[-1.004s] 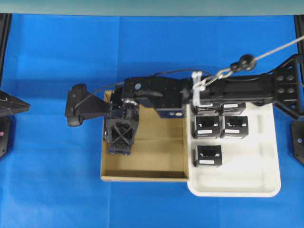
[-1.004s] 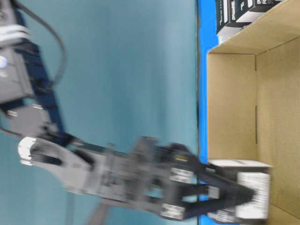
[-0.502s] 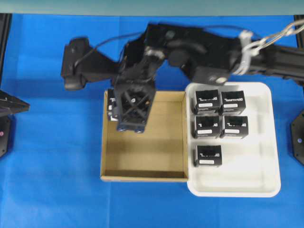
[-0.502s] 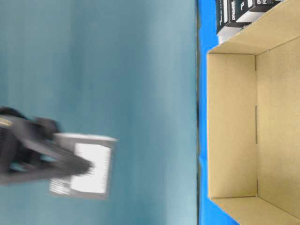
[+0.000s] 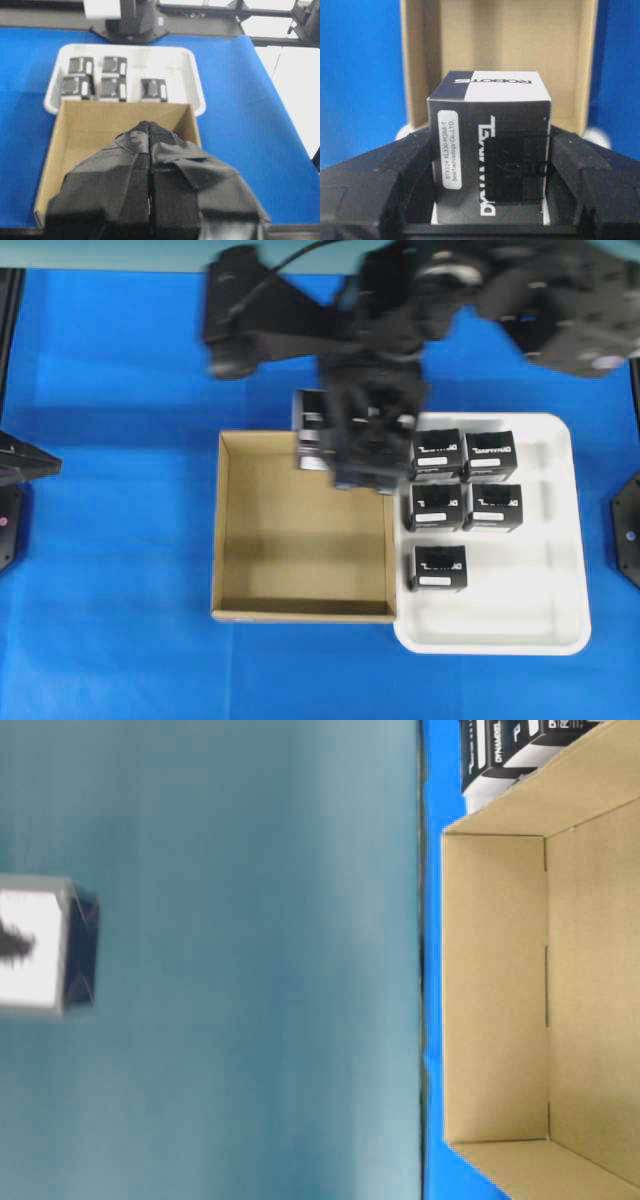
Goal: Pick the box from inside the cardboard box.
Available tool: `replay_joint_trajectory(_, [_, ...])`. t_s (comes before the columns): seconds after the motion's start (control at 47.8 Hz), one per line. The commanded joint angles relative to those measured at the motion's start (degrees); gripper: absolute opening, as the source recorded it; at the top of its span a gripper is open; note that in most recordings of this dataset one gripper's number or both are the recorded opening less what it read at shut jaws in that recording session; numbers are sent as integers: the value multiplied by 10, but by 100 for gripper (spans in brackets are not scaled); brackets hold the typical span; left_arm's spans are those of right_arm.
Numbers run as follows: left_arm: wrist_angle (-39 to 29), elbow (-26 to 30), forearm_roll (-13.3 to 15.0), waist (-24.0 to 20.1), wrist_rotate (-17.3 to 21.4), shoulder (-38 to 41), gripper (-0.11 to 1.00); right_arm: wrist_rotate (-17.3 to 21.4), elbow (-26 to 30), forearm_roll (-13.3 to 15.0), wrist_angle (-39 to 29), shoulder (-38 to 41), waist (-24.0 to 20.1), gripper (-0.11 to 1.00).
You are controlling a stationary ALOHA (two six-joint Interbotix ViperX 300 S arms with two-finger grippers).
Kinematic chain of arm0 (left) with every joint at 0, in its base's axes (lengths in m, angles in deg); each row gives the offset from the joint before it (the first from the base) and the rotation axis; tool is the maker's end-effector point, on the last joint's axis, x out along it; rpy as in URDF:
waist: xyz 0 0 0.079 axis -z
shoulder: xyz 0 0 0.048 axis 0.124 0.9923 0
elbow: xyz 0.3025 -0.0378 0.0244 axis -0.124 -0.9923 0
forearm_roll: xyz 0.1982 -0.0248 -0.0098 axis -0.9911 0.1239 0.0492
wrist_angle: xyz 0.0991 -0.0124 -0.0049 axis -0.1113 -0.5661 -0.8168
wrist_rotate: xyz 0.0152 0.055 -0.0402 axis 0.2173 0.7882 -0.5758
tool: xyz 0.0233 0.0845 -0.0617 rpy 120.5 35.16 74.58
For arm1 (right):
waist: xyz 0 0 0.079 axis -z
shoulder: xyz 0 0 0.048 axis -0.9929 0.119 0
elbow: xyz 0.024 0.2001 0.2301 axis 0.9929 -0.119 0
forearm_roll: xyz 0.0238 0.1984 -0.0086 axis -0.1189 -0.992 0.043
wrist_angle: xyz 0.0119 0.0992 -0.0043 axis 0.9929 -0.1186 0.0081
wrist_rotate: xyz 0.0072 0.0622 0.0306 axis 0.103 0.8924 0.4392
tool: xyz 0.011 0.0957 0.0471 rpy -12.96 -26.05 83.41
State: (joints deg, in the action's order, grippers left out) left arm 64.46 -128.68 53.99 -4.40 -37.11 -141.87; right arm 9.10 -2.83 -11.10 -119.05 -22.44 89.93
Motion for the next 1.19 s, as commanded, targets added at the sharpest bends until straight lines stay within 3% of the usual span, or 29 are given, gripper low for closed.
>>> replay_joint_trajectory(0.0, [3,10,-1,3,1,6,-7,8,-52,2,3,-50,2,60])
replay_joint_trajectory(0.209, [3,11,-1,3,2,4,-7,40,-197,3,41,-156,2,60])
replay_joint_trajectory(0.46, [3,6,-1,3,0,6,-7,50,-373,3,86,-262,-9,60])
replay_joint_trajectory(0.649, [3,1,-1,3,0,6,-7,65,-474,3,151,-326,-18,60])
replay_joint_trajectory(0.9, [3,-1,-1,3,0,7,-7,71,-604,3,187,-373,-47,60])
replay_joint_trajectory(1.172, [3,-3,-1,3,-1,5,-7,83,-714,-1,302,-374,-90,60])
